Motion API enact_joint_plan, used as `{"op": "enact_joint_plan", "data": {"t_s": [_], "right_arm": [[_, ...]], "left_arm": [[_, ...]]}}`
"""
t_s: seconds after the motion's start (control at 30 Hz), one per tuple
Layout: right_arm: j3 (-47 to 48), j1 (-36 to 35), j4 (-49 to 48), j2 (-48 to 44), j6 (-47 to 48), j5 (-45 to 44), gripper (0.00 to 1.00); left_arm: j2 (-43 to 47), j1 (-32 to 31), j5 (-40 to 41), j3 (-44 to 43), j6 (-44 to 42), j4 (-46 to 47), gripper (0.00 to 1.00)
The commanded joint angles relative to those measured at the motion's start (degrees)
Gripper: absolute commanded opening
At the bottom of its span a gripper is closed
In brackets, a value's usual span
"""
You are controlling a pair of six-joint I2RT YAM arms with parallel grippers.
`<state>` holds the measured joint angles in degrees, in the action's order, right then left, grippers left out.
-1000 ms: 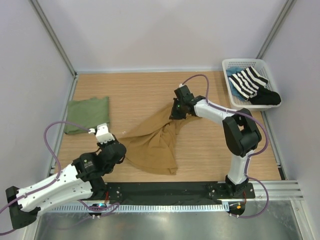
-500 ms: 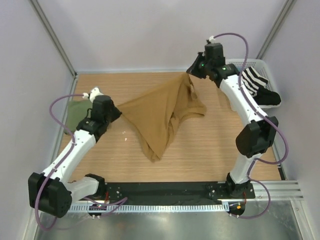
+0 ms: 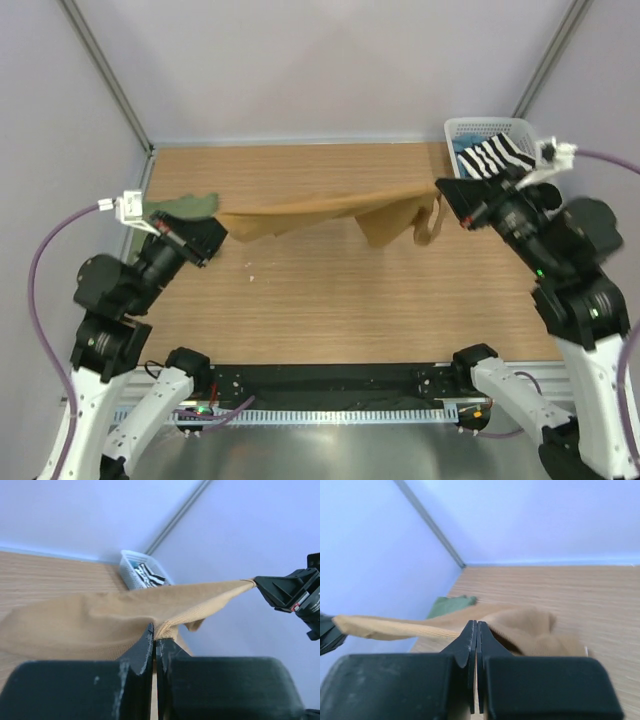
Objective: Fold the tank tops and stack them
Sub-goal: Flatten the tank top out
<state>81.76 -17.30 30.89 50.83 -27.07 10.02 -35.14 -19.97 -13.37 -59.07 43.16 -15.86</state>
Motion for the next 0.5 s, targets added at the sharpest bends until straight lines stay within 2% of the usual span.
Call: {"op": "enact_joint_plan", "data": {"t_s": [0.0,0.1,0.17,0.2,0.23,0.3,0.33,0.43,0.47], "right_arm": [[-3.2,-0.1,-1.8,-8.1,0.2,8.0,0.01],[-0.3,0.0,0.8,-8.3,0.5,6.7,0.01],[3.6,0.0,5.2,-4.3,2.4,3.4,0.01],[4.8,-0.1,6.8,-2.2,2.5,1.2,0.01],[6.6,-0.1,10.6,2.0,3.0,-5.1,0.01],[7.1,0.0,14.3,7.1,3.2,-9.7,0.01],[5.8,0.3,14.1,11.9,3.0,-13.2,0.01],[2.8,1.2,9.9,20.1,2.6,-13.4,0.01],[2.7,1.8,8.8,26.1,1.9,-12.8,0.01]], "left_arm": [[5.6,-0.2,-5.1,1.3,1.7,-2.8,0.0],[4.3,-0.2,-4.7,0.3,3.0,-3.0,0.0],[1.6,-0.2,-3.9,-1.8,3.7,-4.4,0.0],[-0.3,-0.2,-2.8,-2.4,3.9,-4.5,0.0],[-3.8,-0.2,-1.9,-2.9,3.8,-4.7,0.0],[-8.7,-0.2,1.0,-2.5,2.7,-5.4,0.0],[-13.9,0.0,1.4,-1.8,2.6,-3.3,0.0],[-22.6,1.0,2.1,2.5,4.2,3.2,0.0],[-28.4,1.3,2.5,3.2,4.6,7.9,0.0]]}}
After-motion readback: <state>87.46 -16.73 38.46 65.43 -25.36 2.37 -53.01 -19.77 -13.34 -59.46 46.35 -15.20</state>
